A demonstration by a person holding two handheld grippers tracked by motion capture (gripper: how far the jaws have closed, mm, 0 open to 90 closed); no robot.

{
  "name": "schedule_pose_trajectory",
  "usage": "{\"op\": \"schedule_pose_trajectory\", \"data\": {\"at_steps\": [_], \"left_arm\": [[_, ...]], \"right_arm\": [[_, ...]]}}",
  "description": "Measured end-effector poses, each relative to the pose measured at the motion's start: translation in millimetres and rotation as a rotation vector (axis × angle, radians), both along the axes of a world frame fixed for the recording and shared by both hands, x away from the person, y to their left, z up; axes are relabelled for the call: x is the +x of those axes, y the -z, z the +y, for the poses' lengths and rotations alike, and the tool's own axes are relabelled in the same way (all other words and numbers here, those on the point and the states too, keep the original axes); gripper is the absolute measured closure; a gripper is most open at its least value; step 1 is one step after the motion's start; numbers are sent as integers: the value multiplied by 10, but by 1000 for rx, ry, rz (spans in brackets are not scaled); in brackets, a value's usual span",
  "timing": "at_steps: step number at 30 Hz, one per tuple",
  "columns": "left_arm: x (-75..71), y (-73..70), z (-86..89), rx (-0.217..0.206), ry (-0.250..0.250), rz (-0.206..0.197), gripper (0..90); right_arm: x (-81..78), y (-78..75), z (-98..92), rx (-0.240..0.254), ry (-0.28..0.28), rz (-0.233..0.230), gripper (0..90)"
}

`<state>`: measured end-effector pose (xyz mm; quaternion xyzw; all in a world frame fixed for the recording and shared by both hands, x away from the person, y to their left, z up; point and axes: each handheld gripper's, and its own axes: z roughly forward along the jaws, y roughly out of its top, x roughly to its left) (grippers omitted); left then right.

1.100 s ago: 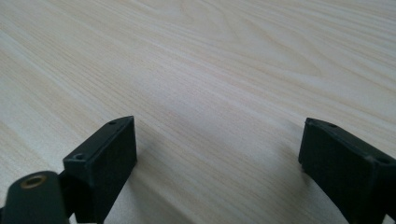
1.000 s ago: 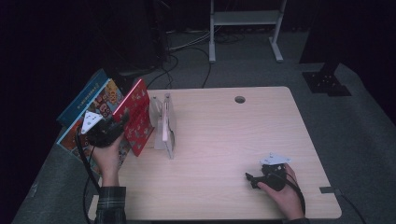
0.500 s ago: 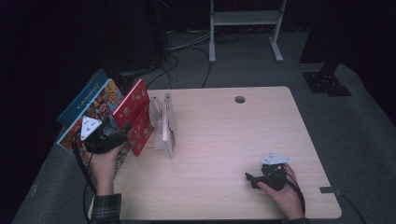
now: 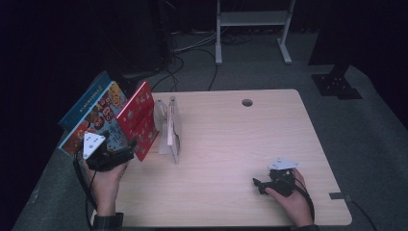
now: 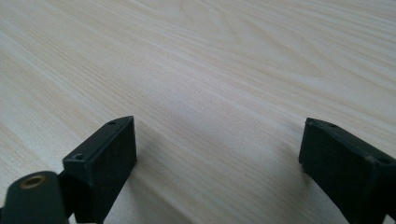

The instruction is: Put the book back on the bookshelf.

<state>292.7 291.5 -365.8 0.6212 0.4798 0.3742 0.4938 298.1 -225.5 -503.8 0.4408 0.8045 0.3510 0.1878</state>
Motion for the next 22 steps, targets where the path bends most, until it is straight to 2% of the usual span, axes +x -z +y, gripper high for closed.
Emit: {"op": "schedule_pose_trajectory", "data": {"at_steps": [14, 22], "left_arm": [[-332, 3, -83, -20, 35, -35, 0], [-336, 4, -109, -25, 53, -26, 0]], "right_arm": [[0, 0, -1, -1, -1, 0, 104], [0, 0, -1, -1, -1, 0, 104]]}}
